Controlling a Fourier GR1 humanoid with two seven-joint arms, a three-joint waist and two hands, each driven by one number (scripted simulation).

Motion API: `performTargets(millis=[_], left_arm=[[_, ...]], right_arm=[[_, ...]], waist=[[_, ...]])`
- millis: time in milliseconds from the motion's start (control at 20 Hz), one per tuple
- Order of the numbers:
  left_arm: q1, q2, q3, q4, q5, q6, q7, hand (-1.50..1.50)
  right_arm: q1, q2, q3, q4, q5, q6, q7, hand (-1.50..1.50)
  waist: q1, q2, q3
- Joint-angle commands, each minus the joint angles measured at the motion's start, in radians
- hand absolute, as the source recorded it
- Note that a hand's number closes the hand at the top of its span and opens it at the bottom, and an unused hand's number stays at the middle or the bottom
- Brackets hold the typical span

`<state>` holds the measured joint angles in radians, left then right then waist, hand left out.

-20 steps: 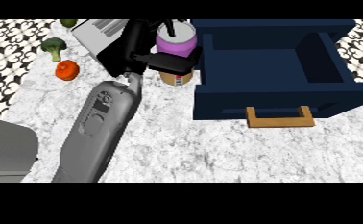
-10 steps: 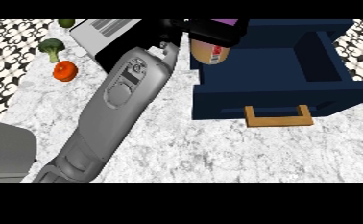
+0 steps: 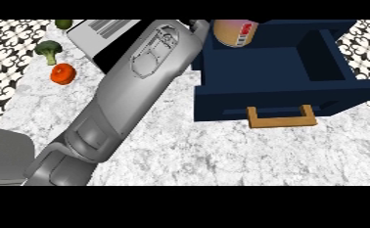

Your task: Pick up the can, place it into the drawer and close the drawer

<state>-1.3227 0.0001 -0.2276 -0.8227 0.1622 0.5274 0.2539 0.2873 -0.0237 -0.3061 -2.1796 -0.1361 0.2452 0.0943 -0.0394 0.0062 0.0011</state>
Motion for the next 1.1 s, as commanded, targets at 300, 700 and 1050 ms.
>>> performTargets(millis=[300,700,1050], left_arm=[[-0.154,0.0,-0.074,0.239,0.139,0.024,-0.093,1.5],[-0.196,0.0,-0.165,0.351,0.242,0.052,-0.124,1.5],[-0.14,0.0,-0.24,0.39,0.274,0.102,-0.239,1.5]], right_arm=[[-0.05,0.003,0.043,-0.029,0.037,-0.03,0.059,-1.5],[-0.11,-0.021,0.034,0.048,0.039,-0.023,0.031,-1.5],[-0.169,-0.044,0.016,0.067,0.034,-0.04,0.064,-1.5]], waist=[[-0.019,0.005,0.0],[-0.052,0.014,0.002],[-0.048,0.015,0.001]])
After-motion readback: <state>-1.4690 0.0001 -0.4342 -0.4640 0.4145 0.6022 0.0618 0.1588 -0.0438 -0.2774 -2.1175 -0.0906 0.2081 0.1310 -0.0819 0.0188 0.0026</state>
